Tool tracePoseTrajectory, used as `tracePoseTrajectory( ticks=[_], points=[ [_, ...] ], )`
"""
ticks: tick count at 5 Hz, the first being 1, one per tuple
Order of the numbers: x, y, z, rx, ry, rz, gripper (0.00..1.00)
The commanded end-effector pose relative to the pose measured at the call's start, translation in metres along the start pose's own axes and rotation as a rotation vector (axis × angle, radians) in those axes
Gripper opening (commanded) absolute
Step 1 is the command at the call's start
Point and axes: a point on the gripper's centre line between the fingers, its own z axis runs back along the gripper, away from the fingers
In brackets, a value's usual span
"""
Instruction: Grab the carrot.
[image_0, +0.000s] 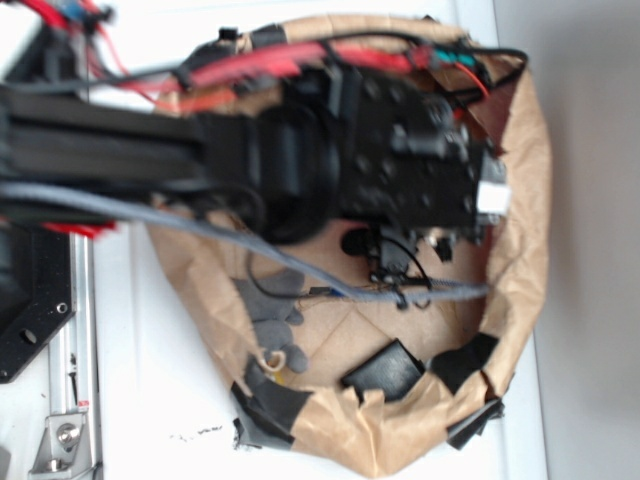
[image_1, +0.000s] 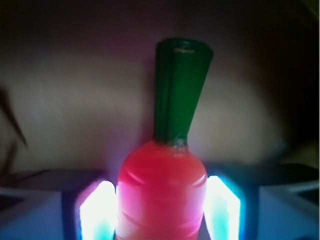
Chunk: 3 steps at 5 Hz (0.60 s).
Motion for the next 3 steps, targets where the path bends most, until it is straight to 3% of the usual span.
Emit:
tracePoseTrajectory(
  ticks=[1, 2, 3],
  points=[
    [-0.023, 0.025, 0.115, -0.116, -0.274, 0.088, 0.0],
    [-0.015, 0.028, 0.165, -0.118, -0.254, 0.105, 0.0],
    [-0.019, 0.023, 0.161, -0.087, -0.227, 0.132, 0.0]
  ],
)
